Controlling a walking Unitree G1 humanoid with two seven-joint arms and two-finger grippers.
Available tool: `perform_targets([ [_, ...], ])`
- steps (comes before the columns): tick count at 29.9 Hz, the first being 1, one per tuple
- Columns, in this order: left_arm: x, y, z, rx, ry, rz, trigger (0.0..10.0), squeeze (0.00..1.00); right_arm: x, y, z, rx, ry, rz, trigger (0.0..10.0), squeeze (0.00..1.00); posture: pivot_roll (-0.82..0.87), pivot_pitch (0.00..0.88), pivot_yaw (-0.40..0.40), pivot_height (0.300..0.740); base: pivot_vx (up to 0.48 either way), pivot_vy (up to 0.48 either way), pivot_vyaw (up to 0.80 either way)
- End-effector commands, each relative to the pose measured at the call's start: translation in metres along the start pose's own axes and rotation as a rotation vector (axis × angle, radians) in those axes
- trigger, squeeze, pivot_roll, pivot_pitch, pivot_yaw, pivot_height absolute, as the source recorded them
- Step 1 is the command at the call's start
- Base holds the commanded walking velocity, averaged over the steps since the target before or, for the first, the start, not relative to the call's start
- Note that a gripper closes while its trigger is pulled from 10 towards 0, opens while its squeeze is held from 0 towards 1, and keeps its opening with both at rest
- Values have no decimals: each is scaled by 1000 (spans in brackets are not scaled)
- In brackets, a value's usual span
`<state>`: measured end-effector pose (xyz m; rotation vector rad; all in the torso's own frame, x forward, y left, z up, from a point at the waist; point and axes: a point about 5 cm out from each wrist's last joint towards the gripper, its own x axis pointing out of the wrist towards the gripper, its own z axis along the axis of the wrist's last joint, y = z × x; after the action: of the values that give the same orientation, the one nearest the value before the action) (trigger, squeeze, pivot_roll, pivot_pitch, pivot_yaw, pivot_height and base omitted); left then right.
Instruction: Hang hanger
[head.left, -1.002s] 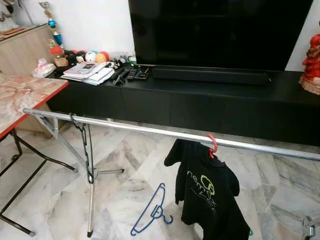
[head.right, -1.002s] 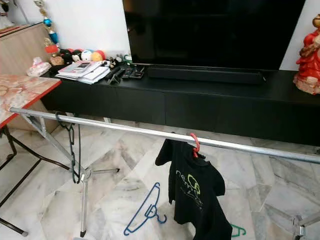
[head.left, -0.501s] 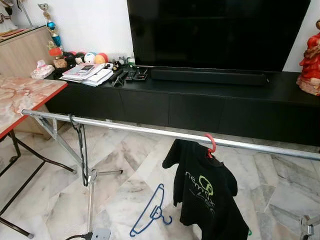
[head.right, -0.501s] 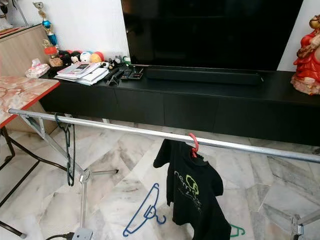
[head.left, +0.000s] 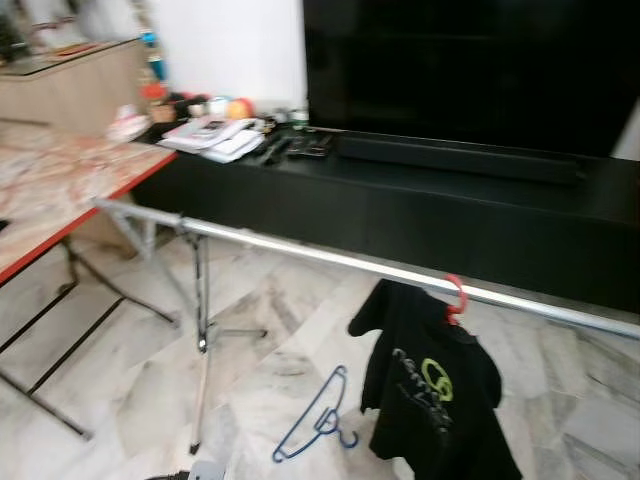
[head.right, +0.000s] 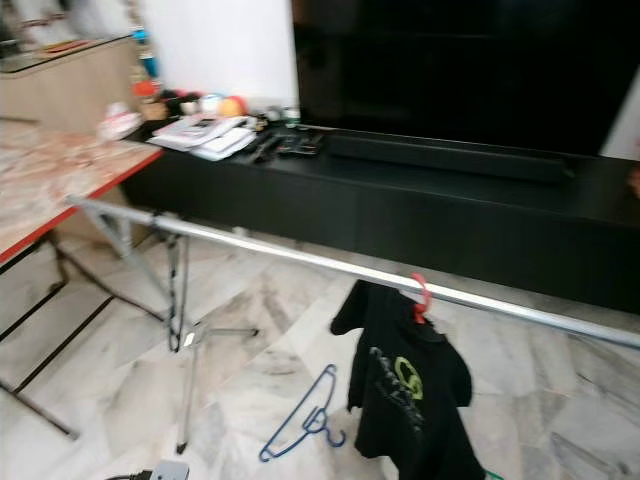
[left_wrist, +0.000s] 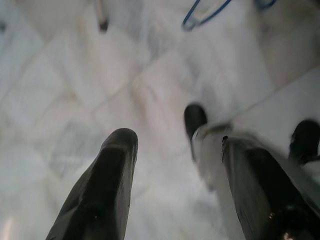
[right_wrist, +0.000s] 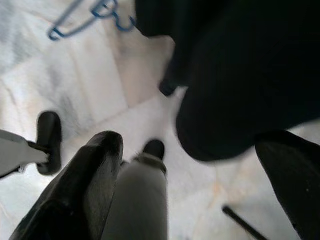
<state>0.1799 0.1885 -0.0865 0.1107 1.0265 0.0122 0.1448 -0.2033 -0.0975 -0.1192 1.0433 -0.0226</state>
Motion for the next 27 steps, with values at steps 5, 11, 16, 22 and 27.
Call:
perform_targets([
  [5, 0, 4, -2, 6, 12, 8, 10000, 0, -1, 3, -5, 34, 6, 0, 10000, 0, -13, 11, 39, 740, 0, 480, 0],
  [11, -1, 5, -6, 10, 25, 6, 10000, 0, -1, 3, -5, 24, 6, 2, 10000, 0, -12, 14, 38, 740, 0, 480, 0],
  [16, -1, 7, -10, 11, 37, 8, 10000, 0, -1, 3, -3, -12, -1, 16, 10000, 0, -9, 16, 38, 740, 0, 480, 0],
  [22, -2, 8, -11, 10, 40, 10, 10000, 0, -1, 4, -3, 18, -4, 18, 10000, 0, -1, 16, 35, 740, 0, 480, 752],
  [27, -2, 8, -12, 10, 41, 8, 10000, 0, -1, 3, -4, 37, -2, 11, 10000, 0, -2, 14, 34, 740, 0, 480, 274],
])
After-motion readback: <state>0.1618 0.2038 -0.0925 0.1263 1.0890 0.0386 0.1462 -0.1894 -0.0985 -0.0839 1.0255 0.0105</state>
